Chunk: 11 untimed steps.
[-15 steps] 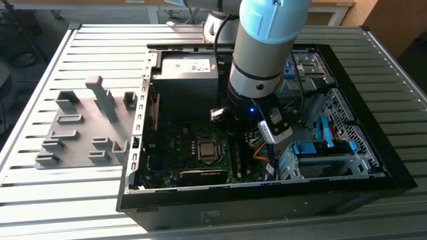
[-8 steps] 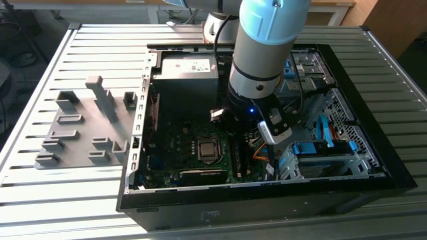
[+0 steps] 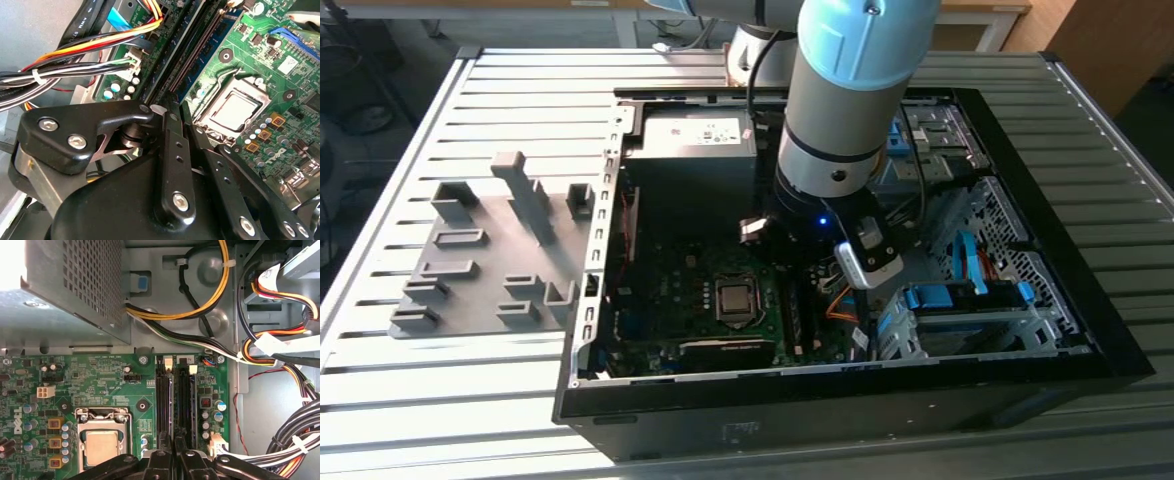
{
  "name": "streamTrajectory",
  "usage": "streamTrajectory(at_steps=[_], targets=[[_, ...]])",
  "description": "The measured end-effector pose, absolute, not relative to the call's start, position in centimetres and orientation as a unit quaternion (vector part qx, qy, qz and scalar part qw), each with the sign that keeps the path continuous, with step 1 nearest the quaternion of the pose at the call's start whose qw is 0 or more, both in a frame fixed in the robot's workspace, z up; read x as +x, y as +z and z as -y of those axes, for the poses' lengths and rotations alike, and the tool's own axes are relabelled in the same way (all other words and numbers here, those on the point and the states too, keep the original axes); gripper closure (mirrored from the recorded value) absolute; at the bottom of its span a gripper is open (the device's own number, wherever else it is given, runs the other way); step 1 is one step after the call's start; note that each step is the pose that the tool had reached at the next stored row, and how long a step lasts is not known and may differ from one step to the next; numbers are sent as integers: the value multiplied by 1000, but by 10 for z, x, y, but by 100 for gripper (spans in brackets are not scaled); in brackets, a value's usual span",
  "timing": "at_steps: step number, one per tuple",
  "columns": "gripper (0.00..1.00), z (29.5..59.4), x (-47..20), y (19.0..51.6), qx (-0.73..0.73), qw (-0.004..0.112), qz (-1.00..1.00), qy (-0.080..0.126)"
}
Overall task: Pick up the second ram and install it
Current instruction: 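Insert the second ram into the second slot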
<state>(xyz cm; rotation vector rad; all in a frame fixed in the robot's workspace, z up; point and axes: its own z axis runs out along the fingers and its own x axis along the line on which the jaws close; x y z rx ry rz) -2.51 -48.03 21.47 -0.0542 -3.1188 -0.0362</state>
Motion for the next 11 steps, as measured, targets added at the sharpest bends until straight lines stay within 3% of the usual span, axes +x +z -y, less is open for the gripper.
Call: streamTrajectory(at_steps=[11], targets=[[86,480,-26,215,-15,11,1000,-13]])
